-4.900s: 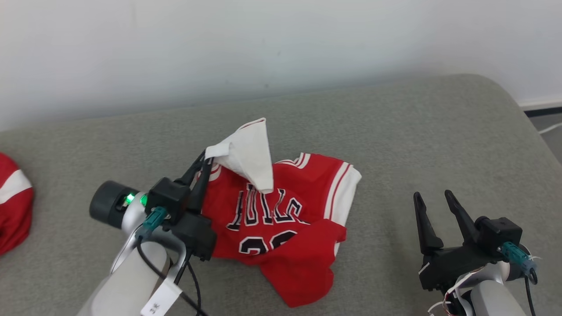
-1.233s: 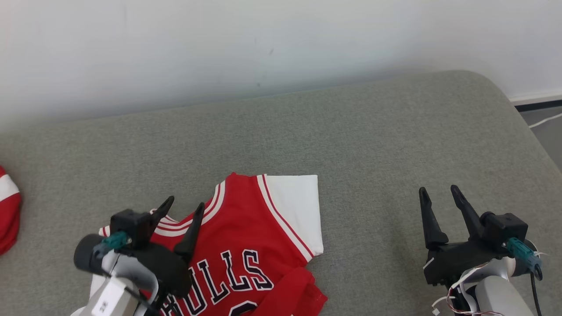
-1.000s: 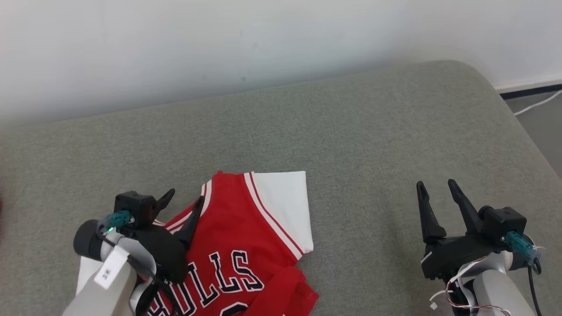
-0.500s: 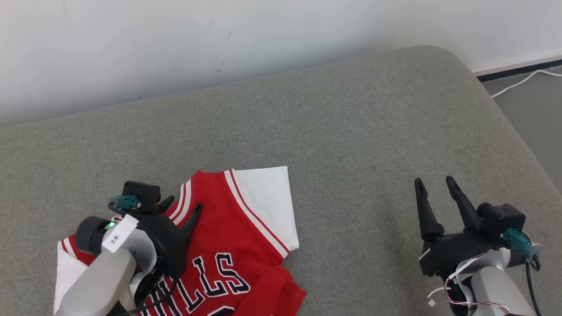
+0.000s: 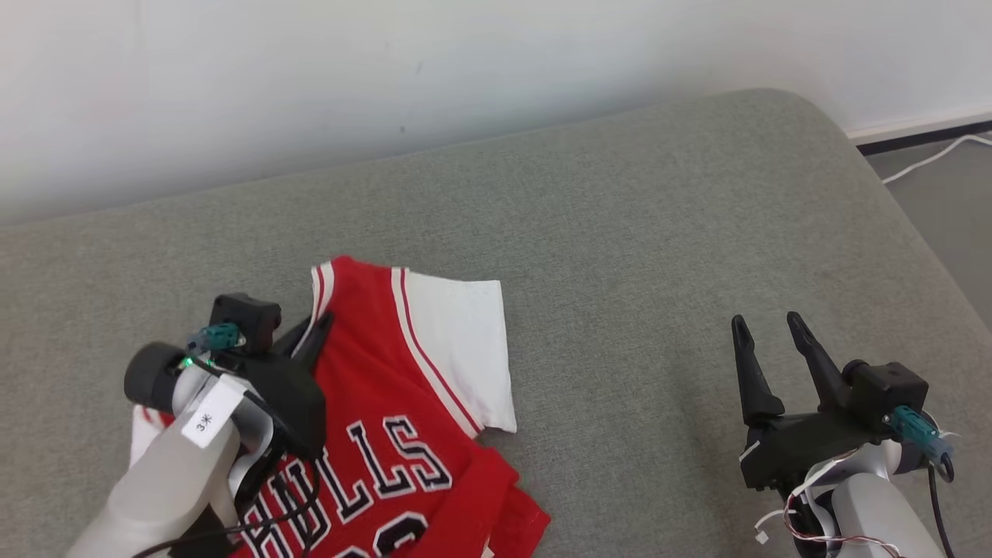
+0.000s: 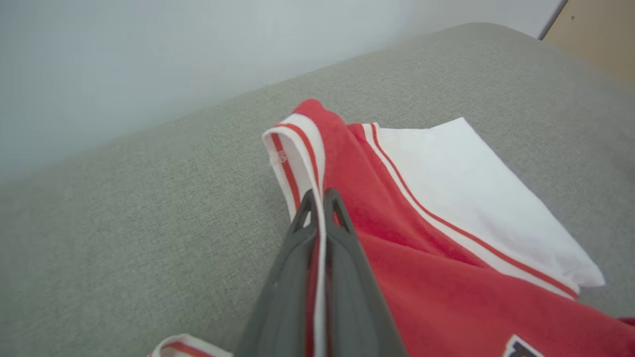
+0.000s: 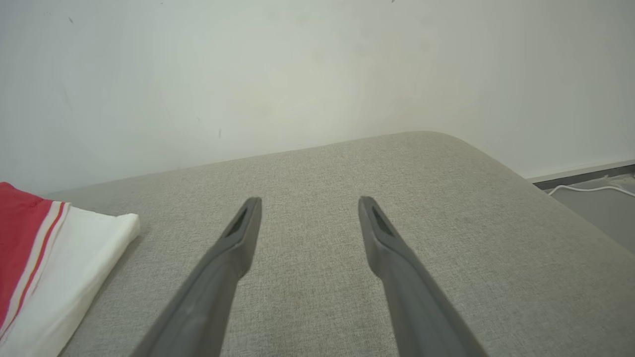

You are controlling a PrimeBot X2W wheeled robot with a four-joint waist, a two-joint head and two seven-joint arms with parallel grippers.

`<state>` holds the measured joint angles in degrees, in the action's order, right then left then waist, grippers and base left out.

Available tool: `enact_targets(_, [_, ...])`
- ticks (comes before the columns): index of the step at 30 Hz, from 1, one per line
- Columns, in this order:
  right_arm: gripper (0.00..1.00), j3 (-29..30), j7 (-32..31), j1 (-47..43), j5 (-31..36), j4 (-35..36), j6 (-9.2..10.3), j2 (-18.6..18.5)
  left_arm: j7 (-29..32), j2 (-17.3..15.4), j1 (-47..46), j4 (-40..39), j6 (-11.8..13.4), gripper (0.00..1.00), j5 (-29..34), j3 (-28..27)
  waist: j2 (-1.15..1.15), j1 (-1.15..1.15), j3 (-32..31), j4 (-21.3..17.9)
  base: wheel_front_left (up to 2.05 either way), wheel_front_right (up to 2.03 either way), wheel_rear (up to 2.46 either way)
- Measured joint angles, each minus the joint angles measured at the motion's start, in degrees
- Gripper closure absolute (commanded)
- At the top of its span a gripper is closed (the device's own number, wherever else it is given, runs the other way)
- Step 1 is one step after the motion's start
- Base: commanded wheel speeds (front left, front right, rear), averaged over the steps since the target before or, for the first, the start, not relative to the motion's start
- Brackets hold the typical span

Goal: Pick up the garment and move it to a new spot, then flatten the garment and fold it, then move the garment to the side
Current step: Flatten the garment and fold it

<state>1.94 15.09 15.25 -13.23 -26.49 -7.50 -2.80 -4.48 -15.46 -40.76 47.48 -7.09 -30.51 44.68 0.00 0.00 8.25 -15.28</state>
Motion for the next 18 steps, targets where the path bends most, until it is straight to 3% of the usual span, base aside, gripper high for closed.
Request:
enact_targets(9, [0.0,0.3,0.02,-0.99,0.33,-0.09,0.0,-0.01,-7.01,0.8,-2.96,-2.64,3.43,1.0,1.65,-0.66,0.0,0.0,-1.51,3.2,0.0,0.0,0.0])
enact_targets(18, [0.0,-0.44,0.02,-1.76,0.46,-0.69,0.0,0.03,-9.15,2.1,-3.23,-15.27,7.27,1.0,4.79,0.67,0.0,0.0,-3.74,8.05,0.0,0.0,0.0])
